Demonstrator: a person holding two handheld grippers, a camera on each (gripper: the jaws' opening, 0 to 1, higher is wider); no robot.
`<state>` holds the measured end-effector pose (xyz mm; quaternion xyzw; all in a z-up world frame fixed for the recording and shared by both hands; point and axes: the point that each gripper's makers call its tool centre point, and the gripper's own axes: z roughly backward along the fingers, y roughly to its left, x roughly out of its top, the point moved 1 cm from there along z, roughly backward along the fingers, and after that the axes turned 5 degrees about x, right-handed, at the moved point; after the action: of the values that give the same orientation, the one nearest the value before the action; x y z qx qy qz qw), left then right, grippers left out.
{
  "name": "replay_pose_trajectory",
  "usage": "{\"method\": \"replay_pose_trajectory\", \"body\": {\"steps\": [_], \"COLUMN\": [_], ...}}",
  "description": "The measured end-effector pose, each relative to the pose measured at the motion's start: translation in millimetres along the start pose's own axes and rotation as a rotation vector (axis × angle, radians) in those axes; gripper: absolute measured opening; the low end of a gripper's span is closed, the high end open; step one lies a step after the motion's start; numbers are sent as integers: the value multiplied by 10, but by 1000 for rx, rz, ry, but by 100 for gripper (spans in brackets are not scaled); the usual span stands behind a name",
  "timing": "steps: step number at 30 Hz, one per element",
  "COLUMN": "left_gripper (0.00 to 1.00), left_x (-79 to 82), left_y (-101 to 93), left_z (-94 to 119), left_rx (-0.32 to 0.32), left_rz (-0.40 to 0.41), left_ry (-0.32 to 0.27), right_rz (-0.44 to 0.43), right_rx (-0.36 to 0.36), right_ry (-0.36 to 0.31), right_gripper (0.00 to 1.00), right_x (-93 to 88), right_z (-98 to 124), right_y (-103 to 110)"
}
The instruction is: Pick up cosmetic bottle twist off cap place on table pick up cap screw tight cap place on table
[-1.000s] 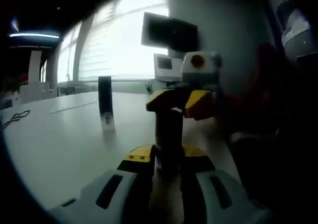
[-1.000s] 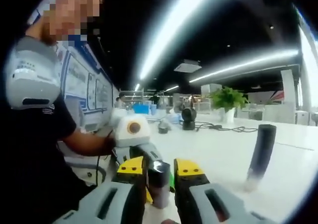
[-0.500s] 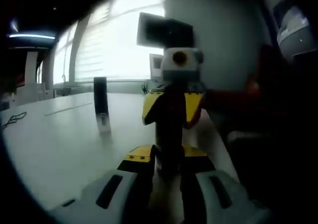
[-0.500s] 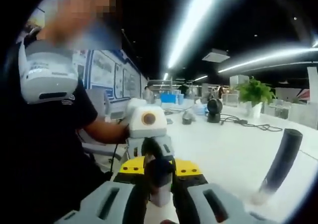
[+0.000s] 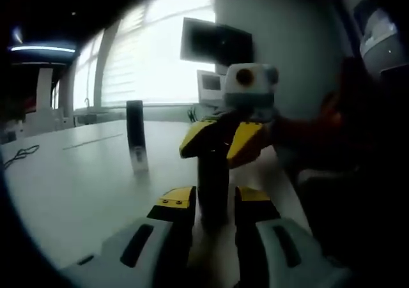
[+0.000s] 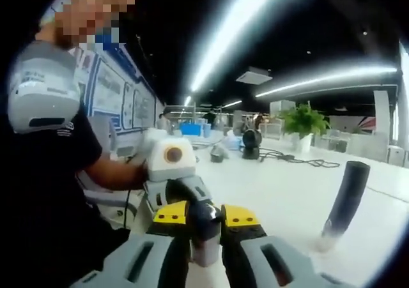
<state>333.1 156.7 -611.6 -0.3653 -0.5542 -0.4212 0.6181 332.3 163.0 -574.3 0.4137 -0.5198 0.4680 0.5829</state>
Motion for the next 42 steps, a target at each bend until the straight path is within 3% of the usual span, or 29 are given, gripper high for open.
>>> {"method": "replay_pose_trajectory", "body": {"steps": [6,11,18,26,34,37,42], "left_gripper": [16,15,13,11,9,9,9], "left_x": [-3,-5,-34,-55,-63,-66,-65], "left_y": [15,14,35,22,27,28,20], "left_z": [-12,-24,-62,-76,-78,-80,-77], "left_rx": [10,10,28,31,23,20,21], "left_rz": [-4,-21,-22,-31,-9,-3,-10], "left_ry": [1,3,20,30,40,42,41], "right_rz": [-35,3,-20,-41,-16,-52,-73], "right_rx": [-115,-205,-338,-345,-337,-348,-473], "right_ry": [5,6,-15,-53,-45,-42,-20], "right_gripper": [13,13,13,13,13,14,18], "right_x": [3,16,17,20,26,8,-23], "right_z": [9,-4,7,17,12,13,18], "right_y": [-37,-25,-58,-45,-32,-45,-64]}}
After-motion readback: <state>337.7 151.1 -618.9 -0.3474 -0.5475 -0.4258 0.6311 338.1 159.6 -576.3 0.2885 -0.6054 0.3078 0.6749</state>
